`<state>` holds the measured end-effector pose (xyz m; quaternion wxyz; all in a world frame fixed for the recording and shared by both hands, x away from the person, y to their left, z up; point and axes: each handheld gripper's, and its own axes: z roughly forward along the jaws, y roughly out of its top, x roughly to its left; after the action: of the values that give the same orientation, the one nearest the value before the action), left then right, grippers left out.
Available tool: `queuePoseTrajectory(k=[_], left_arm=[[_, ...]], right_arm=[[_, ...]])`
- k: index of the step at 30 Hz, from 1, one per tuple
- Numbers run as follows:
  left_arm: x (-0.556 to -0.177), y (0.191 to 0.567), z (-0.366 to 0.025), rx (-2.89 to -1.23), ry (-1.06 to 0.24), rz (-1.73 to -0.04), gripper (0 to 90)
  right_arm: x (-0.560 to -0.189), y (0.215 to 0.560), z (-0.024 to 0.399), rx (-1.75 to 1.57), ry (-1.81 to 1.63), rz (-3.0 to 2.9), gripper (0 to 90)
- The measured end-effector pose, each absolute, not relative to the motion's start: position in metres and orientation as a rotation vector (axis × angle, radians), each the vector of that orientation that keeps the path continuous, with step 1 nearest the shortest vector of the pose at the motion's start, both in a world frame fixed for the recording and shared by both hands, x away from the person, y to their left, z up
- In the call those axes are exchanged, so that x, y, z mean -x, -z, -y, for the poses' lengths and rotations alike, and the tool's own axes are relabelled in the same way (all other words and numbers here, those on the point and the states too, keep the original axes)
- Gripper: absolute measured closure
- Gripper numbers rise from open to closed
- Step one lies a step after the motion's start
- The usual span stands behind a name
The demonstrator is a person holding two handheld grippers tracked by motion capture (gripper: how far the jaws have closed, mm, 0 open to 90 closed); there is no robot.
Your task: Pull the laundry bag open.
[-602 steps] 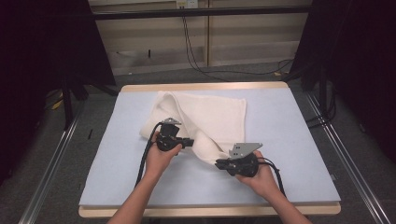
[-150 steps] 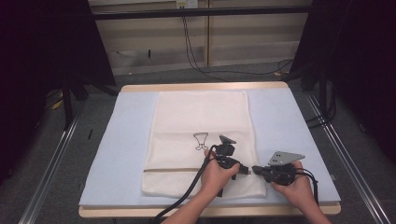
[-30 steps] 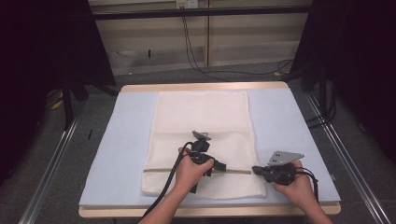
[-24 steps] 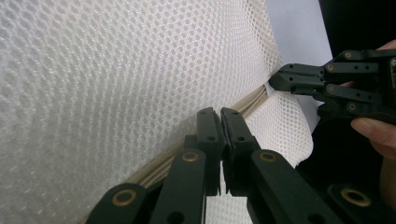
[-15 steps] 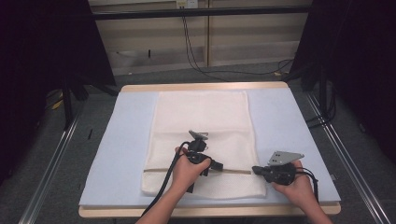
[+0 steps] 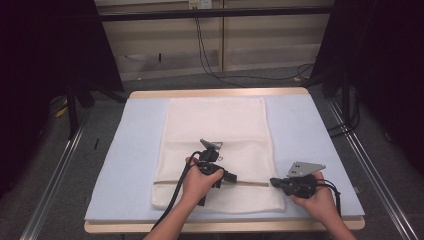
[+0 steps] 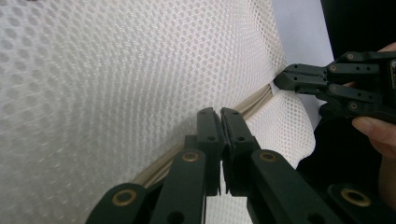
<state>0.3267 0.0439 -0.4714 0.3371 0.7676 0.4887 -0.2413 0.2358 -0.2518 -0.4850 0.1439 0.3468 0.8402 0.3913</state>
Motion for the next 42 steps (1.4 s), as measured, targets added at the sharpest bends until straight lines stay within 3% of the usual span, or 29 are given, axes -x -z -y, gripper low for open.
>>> queuePoseTrajectory(k=[42], left_arm=[[-0.326, 0.469, -0.056, -1.982, 0.620, -1.288, 87.3]], right_arm=[[-0.236, 0.485, 0.252, -1.007, -1.128, -2.428, 90.0]])
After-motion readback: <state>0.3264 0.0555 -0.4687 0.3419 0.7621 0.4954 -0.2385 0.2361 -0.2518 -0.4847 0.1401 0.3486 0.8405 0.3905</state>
